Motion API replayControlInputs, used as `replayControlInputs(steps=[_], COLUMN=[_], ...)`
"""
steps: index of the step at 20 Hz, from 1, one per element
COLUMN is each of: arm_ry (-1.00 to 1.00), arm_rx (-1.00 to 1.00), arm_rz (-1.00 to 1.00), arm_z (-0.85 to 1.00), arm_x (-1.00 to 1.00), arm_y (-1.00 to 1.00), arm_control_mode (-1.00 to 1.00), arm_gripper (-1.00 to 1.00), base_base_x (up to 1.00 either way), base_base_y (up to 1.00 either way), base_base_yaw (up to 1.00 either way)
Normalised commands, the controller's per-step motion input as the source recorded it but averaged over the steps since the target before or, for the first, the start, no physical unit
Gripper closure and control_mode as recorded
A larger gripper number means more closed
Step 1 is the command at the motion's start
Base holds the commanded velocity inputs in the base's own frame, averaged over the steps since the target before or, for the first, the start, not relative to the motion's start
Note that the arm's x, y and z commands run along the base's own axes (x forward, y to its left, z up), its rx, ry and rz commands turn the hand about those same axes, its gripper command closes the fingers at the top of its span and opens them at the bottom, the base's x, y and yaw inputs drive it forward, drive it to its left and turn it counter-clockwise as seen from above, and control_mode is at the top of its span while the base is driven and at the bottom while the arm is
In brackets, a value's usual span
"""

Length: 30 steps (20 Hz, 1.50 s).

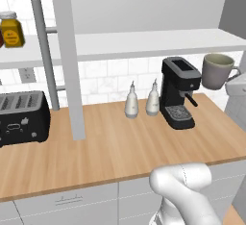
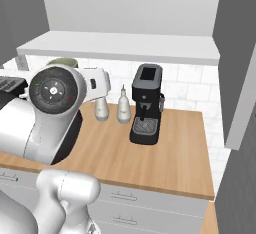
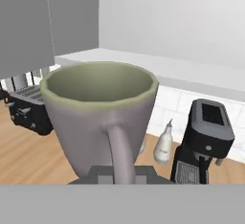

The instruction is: Gather all objects into one cabinet and sort the glasses and bowls to opposite sides.

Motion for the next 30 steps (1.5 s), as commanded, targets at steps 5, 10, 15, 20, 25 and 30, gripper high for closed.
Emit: replayControlInputs(steps=[5,10,15,20,25,30], arm_ry=[0.01,0.00,0.00,0.00,0.00,0.00], arm_rx=[0.00,0.00,0.00,0.00,0.00,0.00], arm_rz=[0.00,0.00,0.00,0.00,0.00,0.00], arm_z=[0.00,0.00,0.00,0.00,0.00,0.00], arm_x=[0.00,0.00,0.00,0.00,0.00,0.00], arm_y=[0.00,0.00,0.00,0.00,0.00,0.00], arm_control_mode=[-1.00,1.00,1.00,1.00,1.00,1.00], arm_gripper=[1.00,1.00,1.00,1.00,1.00,1.00], base_base_x=[0.00,-0.47,-1.00,-0.71,-0.30,-0.31], base_base_y=[0.00,0.00,0.00,0.05,0.27,0.71], base_base_yaw=[0.00,-0.03,-0.07,-0.02,0.00,0.00])
